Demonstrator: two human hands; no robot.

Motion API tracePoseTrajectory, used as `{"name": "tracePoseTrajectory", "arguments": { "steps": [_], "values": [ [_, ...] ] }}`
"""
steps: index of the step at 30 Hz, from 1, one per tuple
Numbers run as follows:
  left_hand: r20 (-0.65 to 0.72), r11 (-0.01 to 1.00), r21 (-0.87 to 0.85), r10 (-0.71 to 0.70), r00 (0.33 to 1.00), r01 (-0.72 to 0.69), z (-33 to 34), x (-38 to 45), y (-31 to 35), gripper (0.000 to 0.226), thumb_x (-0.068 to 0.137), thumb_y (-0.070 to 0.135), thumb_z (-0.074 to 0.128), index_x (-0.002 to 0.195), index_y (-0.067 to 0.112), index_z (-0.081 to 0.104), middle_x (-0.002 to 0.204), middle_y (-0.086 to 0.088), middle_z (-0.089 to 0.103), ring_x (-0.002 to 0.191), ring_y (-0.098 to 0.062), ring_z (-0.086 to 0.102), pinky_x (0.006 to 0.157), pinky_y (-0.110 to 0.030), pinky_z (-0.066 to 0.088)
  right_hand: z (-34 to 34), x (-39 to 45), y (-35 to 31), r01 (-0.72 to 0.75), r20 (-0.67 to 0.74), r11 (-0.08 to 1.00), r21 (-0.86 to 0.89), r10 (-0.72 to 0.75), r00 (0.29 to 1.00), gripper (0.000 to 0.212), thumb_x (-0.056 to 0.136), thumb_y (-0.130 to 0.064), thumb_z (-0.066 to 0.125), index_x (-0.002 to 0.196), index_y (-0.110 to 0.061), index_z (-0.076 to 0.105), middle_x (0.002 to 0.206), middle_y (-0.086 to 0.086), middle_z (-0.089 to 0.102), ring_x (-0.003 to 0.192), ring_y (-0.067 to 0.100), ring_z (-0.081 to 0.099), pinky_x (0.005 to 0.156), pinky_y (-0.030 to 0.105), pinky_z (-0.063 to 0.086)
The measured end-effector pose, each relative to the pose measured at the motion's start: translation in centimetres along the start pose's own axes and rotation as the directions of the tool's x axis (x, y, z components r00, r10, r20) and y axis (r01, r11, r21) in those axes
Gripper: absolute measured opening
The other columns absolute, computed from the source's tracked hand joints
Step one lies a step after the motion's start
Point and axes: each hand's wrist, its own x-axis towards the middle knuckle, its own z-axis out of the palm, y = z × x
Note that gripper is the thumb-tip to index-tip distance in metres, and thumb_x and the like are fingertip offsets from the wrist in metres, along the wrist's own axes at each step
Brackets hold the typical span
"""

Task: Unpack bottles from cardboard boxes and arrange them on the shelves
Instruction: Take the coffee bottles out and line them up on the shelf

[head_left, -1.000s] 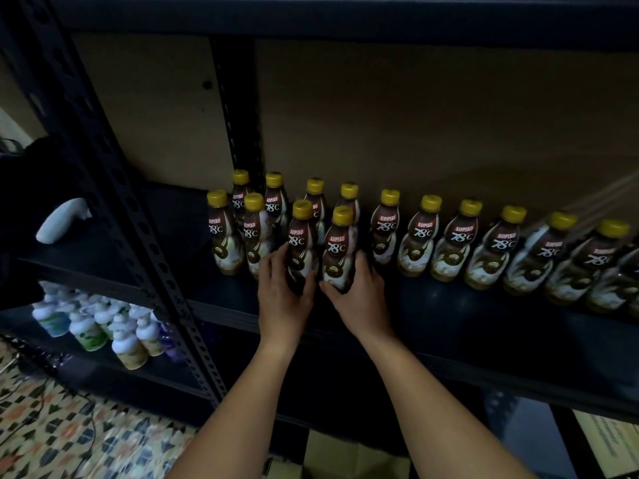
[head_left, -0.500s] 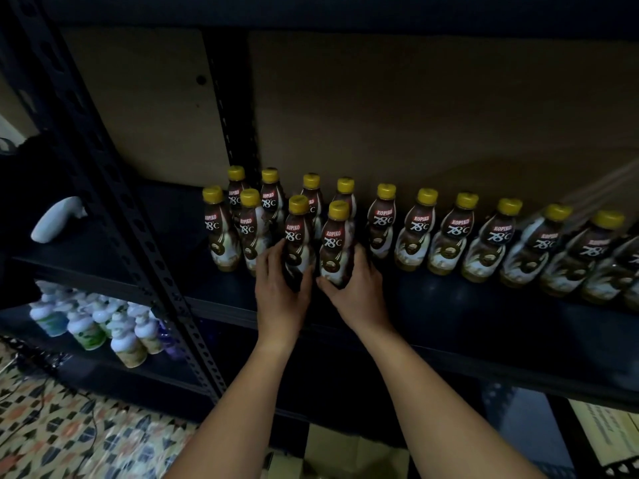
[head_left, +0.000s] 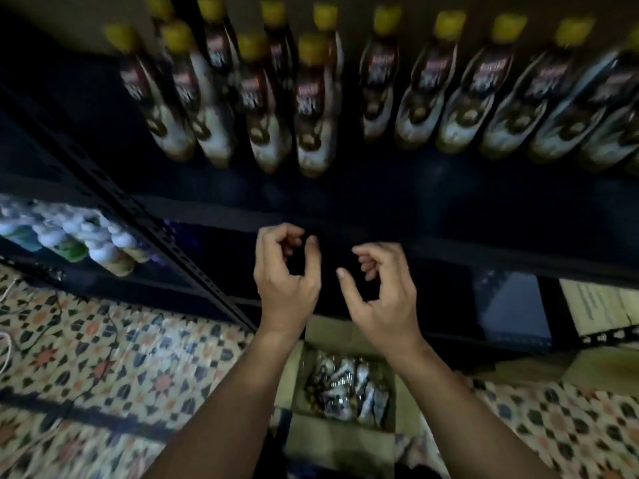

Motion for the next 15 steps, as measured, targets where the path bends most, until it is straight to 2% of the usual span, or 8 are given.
{"name": "tracePoseTrajectory", "arguments": {
  "steps": [2,4,7,9,12,15],
  "values": [
    [0.102,0.998,0.031,-0.056,0.993,0.053,1.2,-3.8,-3.3,0.015,0.094,0.002,0.068,0.105,0.004,0.058,0.098,-0.004,0.054,0.087,-0.015,0.055,0.081,-0.018,0.042,0.7,-3.9,3.2,-0.123,0.081,0.992,-0.039,0.126,0.989,0.035,0.088,-0.006,0.076,0.119,-0.007,0.059,0.110,-0.003,0.050,0.095,-0.002,0.050,0.087,0.011,0.042],
    [0.222,0.990,0.104,-0.115,0.968,0.093,2.6,-8.6,-8.2,0.016,0.096,0.006,0.066,0.110,0.006,0.058,0.103,-0.004,0.054,0.092,-0.019,0.056,0.082,-0.024,0.045,1.9,-8.4,7.4,-0.237,0.134,0.966,-0.103,0.250,0.959,0.035,0.090,-0.010,0.075,0.121,-0.007,0.059,0.109,-0.003,0.049,0.095,0.000,0.049,0.087,0.012,0.041],
    [0.373,0.956,0.258,-0.232,0.898,0.140,5.1,-16.8,-16.8,0.020,0.097,0.009,0.063,0.116,0.006,0.057,0.108,-0.003,0.053,0.101,-0.024,0.056,0.088,-0.034,0.048,4.4,-16.2,14.9,-0.396,0.199,0.902,-0.172,0.425,0.883,0.037,0.092,-0.017,0.073,0.125,-0.015,0.056,0.110,-0.004,0.050,0.099,0.007,0.052,0.087,0.020,0.046],
    [0.439,0.924,0.330,-0.331,0.835,0.193,6.5,-22.2,-22.2,0.022,0.095,0.008,0.062,0.117,0.008,0.058,0.111,0.000,0.052,0.107,-0.024,0.055,0.092,-0.033,0.046,6.3,-21.8,20.1,-0.464,0.228,0.856,-0.230,0.511,0.829,0.038,0.092,-0.020,0.072,0.126,-0.019,0.055,0.111,-0.005,0.051,0.101,0.011,0.055,0.086,0.031,0.052],
    [0.534,0.888,0.390,-0.434,0.725,0.244,8.4,-30.1,-29.8,0.028,0.089,0.002,0.064,0.116,0.006,0.059,0.113,-0.009,0.057,0.106,-0.028,0.058,0.090,-0.031,0.046,9.3,-30.3,27.4,-0.542,0.242,0.782,-0.307,0.615,0.750,0.039,0.088,-0.017,0.075,0.123,-0.015,0.057,0.110,0.001,0.055,0.102,0.020,0.058,0.088,0.042,0.053],
    [0.575,0.809,0.488,-0.580,0.578,0.327,10.0,-37.2,-36.4,0.035,0.086,0.003,0.069,0.119,0.008,0.060,0.115,-0.016,0.063,0.104,-0.035,0.062,0.085,-0.029,0.044,11.6,-37.8,33.1,-0.614,0.296,0.672,-0.413,0.737,0.608,0.041,0.087,-0.016,0.075,0.124,-0.015,0.058,0.114,0.007,0.057,0.110,0.026,0.056,0.094,0.047,0.050]
  ]
}}
